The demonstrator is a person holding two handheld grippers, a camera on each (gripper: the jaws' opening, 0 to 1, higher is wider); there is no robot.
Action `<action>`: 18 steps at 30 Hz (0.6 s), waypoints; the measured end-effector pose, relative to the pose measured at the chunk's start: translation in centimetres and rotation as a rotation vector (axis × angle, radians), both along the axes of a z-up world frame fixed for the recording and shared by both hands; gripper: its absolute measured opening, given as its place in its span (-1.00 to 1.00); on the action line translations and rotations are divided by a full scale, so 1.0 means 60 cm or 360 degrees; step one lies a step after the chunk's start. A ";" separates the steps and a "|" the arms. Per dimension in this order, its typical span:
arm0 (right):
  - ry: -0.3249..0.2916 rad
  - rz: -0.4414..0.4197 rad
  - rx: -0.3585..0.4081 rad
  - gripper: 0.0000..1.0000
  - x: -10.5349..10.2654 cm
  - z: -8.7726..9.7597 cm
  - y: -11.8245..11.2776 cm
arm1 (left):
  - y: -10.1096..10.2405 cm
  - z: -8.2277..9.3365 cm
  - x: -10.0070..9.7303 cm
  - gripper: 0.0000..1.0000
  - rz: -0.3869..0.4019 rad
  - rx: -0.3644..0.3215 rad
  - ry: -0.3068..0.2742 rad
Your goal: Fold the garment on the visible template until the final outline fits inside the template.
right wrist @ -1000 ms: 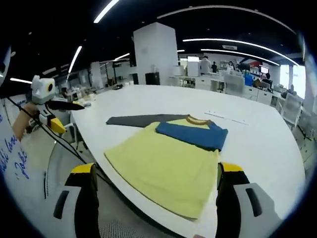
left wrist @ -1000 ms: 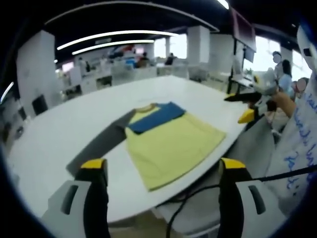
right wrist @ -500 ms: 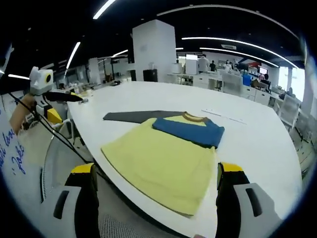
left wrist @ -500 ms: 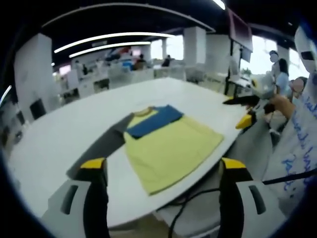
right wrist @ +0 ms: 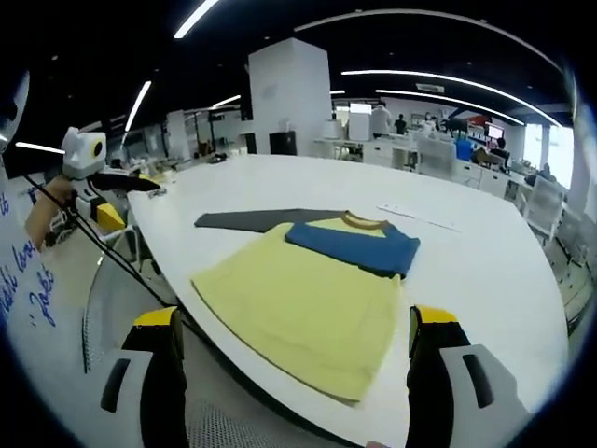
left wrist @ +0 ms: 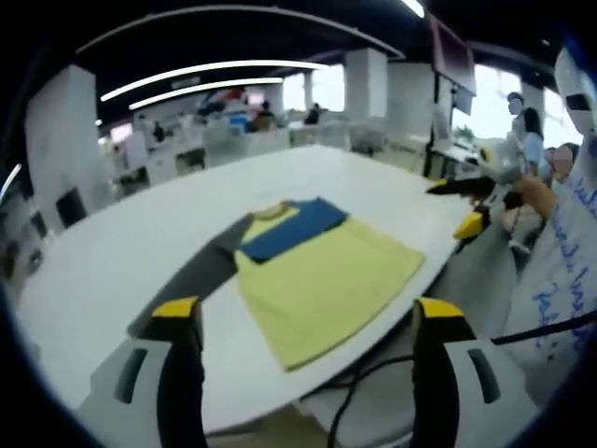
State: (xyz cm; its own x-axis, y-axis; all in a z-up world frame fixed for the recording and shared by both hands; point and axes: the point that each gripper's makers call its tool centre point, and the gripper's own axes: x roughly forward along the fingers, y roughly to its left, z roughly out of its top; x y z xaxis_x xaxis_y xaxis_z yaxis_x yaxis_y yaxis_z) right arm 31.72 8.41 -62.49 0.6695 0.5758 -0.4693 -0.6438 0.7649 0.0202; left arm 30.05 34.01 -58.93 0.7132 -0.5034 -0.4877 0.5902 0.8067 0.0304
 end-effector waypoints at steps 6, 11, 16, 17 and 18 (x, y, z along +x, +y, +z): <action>-0.0004 0.0005 -0.0012 1.00 0.000 0.001 -0.003 | -0.002 0.002 0.004 0.78 0.0001 -0.0007 -0.0008; -0.0008 0.0006 -0.0017 1.00 0.002 0.000 -0.003 | -0.003 0.000 0.003 0.78 -0.0004 -0.0014 -0.0007; 0.0001 0.0003 -0.0025 1.00 0.002 -0.003 -0.005 | -0.004 -0.002 0.002 0.79 -0.0003 -0.0015 -0.0003; -0.0002 0.0005 -0.0024 1.00 0.003 -0.003 -0.005 | -0.003 -0.002 0.003 0.79 0.0004 -0.0013 -0.0003; -0.0002 0.0010 -0.0020 1.00 0.003 -0.002 -0.005 | -0.002 -0.002 0.004 0.79 0.0008 -0.0014 -0.0005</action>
